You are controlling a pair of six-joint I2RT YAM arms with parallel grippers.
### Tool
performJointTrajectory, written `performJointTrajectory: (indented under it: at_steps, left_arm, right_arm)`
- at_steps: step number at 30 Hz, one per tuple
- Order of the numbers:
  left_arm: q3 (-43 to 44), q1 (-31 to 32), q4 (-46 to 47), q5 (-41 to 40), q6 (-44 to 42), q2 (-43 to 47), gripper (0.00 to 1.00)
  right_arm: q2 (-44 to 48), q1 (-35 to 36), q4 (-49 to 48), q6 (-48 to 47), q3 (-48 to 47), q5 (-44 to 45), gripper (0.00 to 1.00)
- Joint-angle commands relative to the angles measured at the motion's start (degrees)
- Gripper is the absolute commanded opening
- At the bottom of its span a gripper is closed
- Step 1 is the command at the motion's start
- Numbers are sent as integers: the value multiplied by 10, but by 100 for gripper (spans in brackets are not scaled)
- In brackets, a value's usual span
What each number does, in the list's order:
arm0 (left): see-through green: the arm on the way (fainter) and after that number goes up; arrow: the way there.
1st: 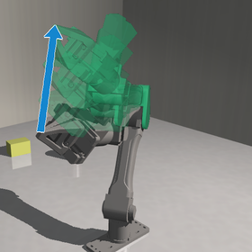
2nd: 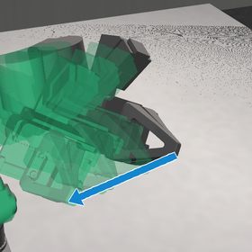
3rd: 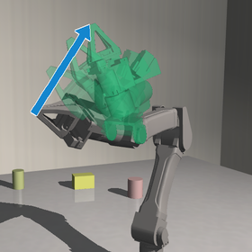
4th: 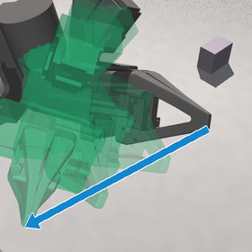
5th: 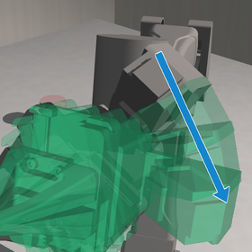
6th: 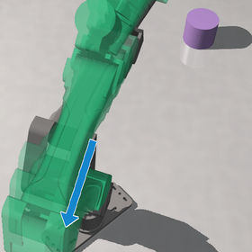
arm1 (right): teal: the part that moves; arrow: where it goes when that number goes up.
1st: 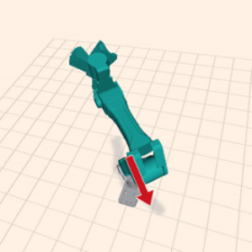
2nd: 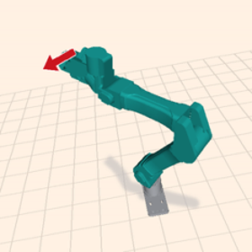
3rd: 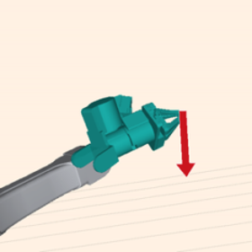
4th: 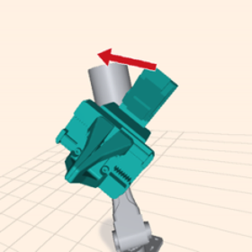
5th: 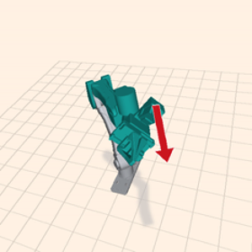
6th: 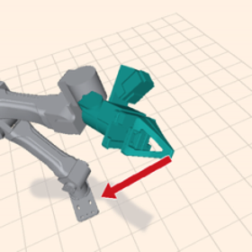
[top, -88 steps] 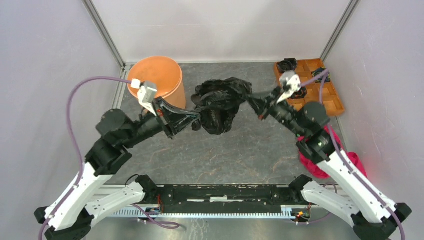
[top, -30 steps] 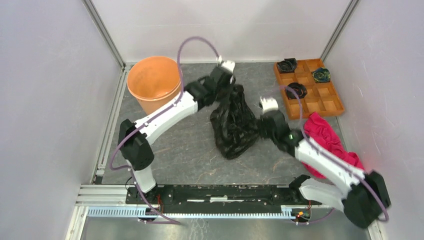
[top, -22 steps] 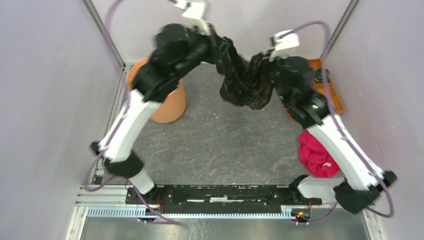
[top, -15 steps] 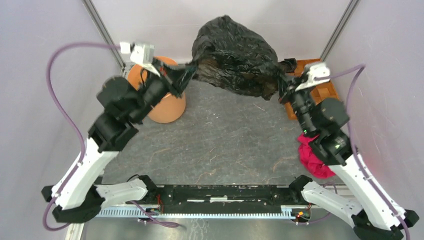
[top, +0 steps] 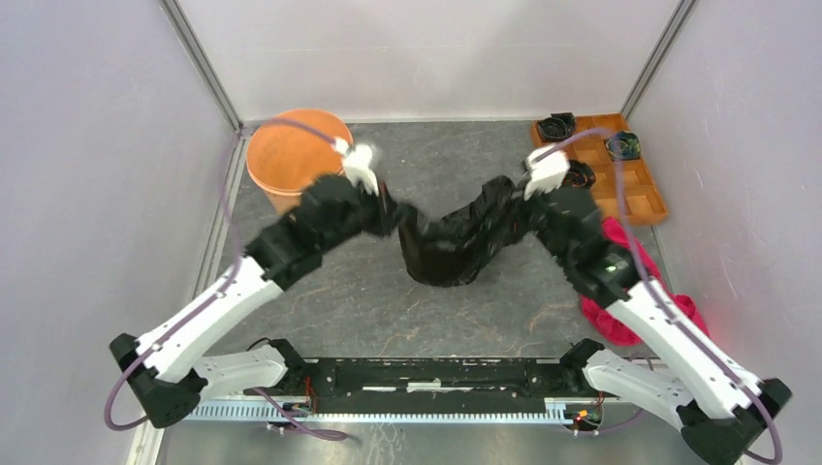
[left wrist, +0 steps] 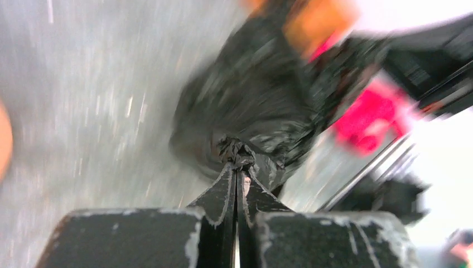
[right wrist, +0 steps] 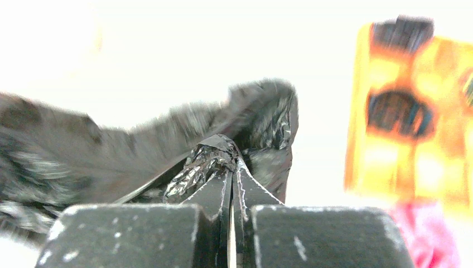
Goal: Put the trash bags into the trash bin
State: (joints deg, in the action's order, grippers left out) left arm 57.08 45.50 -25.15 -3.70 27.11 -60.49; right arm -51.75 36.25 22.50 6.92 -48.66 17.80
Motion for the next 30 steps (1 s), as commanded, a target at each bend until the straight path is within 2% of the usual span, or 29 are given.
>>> performJointTrajectory:
  at_steps: [1, 3, 6, 9, 11, 13, 16, 19, 21, 24, 27, 30]
  left_arm:
    - [208, 1, 13, 3, -60, -2, 2]
    - [188, 0, 24, -35, -53, 14, 2]
    - [93, 0, 10, -100, -21, 35, 2]
    - [21, 0, -43, -110, -22, 40, 2]
    - [33, 0, -100, -139, -50, 49, 2]
    - [84, 0, -131, -156, -77, 71, 2]
    - [179, 0, -113, -123, -95, 88, 2]
    - [275, 0, -124, -118, -98, 62, 2]
    - [297, 0, -144, -165, -108, 50, 2]
    - [249, 0, -168, -197, -101, 44, 2]
    - [185, 0, -191, -148, -96, 36, 2]
    - [203, 0, -217, -172, -111, 30, 2]
  right_arm:
    - [20, 0, -18, -36, -125, -13, 1]
    - [39, 0, -37, -24, -81, -40, 1]
    - [69, 1, -65, 4, 52, -61, 1]
    - [75, 0, -53, 43, 146, -83, 0]
    - [90, 0, -46, 38, 141, -102, 0]
    - [111, 0, -44, 6, 81, -93, 1]
    - [93, 0, -41, -39, -35, -79, 2]
    - [59, 0, -59, -44, -108, -130, 2]
    - [56, 0, -100, -23, -81, -191, 3]
    - [63, 0, -153, 26, 14, -226, 2]
    - [65, 0, -147, 54, 83, -208, 2]
    - [74, 1, -113, 23, 58, -182, 3]
